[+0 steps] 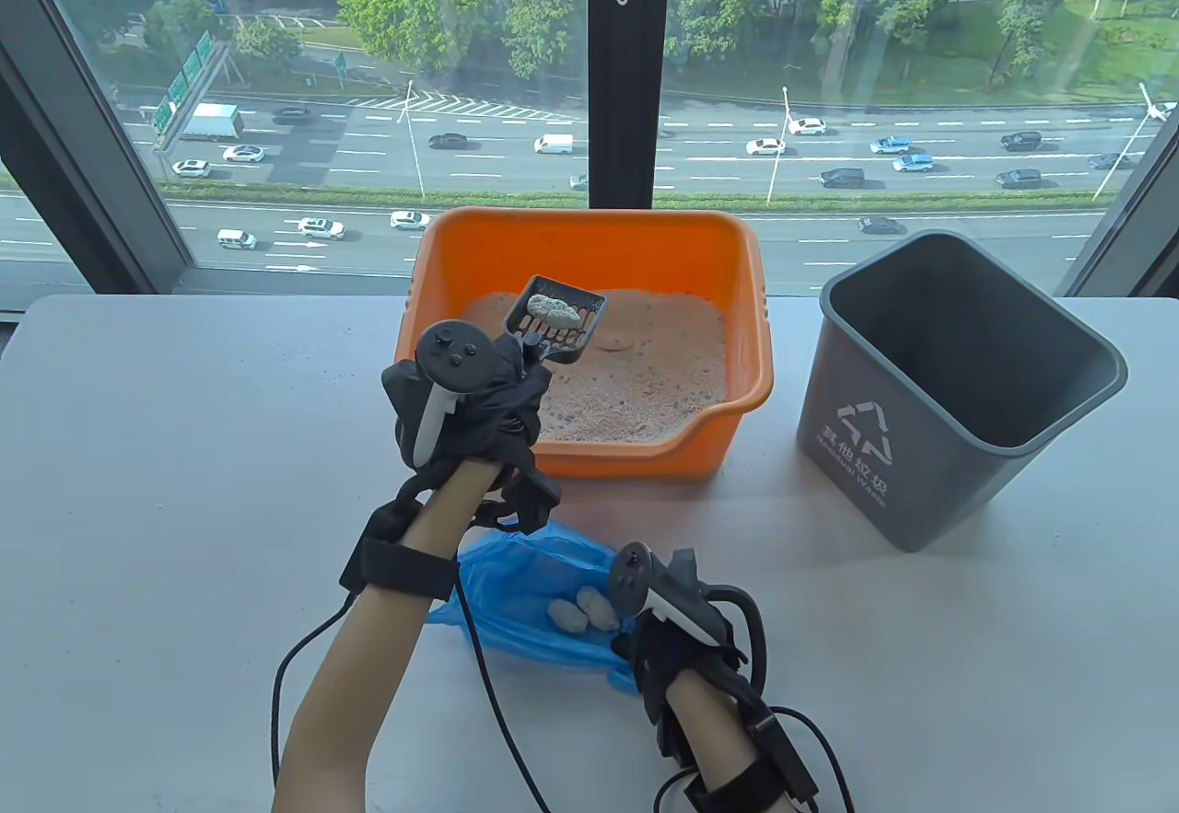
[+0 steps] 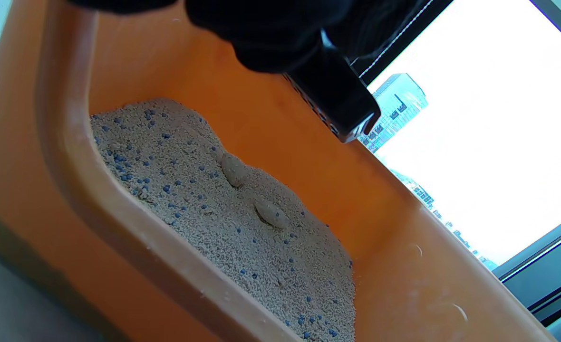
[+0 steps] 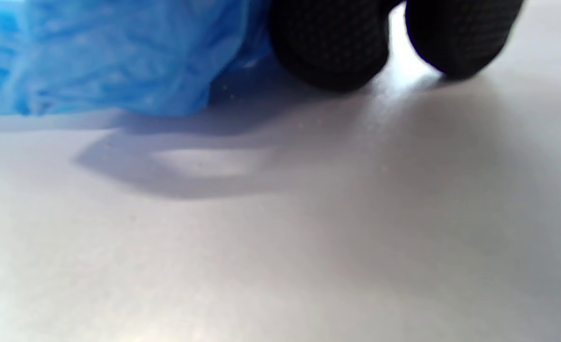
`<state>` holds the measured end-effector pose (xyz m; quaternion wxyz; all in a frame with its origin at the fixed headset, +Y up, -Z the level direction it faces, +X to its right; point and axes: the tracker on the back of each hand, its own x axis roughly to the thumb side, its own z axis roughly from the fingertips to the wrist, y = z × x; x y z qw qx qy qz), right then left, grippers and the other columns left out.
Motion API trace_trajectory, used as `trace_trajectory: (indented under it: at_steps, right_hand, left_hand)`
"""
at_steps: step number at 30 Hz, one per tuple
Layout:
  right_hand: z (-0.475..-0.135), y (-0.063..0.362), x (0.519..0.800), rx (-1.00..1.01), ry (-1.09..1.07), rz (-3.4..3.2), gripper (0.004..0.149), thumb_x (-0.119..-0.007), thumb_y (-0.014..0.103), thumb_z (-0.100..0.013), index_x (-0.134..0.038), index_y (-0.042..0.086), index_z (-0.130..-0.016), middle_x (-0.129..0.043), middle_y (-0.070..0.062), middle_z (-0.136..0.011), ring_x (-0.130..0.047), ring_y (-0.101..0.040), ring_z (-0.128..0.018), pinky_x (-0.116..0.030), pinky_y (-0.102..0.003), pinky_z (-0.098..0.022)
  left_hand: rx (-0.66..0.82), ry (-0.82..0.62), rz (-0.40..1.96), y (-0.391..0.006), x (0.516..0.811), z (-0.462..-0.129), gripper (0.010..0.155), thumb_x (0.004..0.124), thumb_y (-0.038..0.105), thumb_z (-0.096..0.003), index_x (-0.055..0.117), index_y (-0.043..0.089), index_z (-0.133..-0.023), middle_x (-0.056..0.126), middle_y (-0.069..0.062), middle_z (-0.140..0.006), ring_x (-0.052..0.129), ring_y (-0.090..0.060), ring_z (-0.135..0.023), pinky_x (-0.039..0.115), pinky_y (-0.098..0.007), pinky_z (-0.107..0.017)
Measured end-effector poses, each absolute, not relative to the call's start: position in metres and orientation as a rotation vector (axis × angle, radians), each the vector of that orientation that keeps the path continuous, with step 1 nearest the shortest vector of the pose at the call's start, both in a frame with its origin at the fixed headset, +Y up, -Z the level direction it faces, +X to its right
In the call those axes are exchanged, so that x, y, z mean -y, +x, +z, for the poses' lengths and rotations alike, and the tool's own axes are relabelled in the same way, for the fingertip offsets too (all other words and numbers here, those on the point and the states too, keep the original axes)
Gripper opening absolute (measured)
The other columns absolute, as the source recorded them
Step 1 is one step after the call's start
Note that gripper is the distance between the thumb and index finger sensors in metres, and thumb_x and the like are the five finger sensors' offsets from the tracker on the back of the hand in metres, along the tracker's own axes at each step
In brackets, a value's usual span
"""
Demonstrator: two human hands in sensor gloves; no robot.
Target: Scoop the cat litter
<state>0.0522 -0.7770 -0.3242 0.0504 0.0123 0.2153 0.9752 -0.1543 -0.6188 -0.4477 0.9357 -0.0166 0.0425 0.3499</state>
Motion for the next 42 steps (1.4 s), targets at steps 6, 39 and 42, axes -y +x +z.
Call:
trace_trajectory:
  at_steps: [6,39,42]
  right_hand:
    - [-0.324,0.052,0.777,-0.656,0.036,2.968,0.073,-0.080,0.042,-0.037,-0.045,0.020,-0.097,-0.069,-0.014,-0.072,-0.084,-0.010,-0.037,-0.076,-0.039,-0.034]
    - [-0.323,0.052,0.777,-0.650,0.007,2.974,0.073,-0.080,0.043,-0.037,-0.045,0.021,-0.097,-0.069,-0.013,-0.072,-0.084,-0.009,-0.037,-0.076,-0.038,-0.034]
    - [-0.322,0.052,0.777,-0.650,0.008,2.973,0.073,-0.080,0.043,-0.037,-0.045,0.020,-0.097,-0.069,-0.014,-0.072,-0.084,-0.009,-0.037,-0.076,-0.038,-0.034]
  left_hand:
    - [-0.019,-0.074,0.786,-0.167,0.617,-0.431,0.064,0.073,0.037,-0.0535,0.049,0.012,-0.107,0.087,-0.007,-0.071,0.091,-0.007,-0.025,0.081,-0.029,-0.027]
    - [0.368,-0.544,0.577,-0.242,0.646,-0.296,0.061,0.082,0.034,-0.0514,0.063,0.011,-0.104,0.093,-0.012,-0.067,0.093,-0.012,-0.021,0.081,-0.033,-0.024]
    - [0.355,-0.568,0.492,-0.229,0.645,-0.299,0.060,0.082,0.035,-0.0512,0.065,0.011,-0.104,0.093,-0.014,-0.069,0.094,-0.011,-0.021,0.082,-0.032,-0.023]
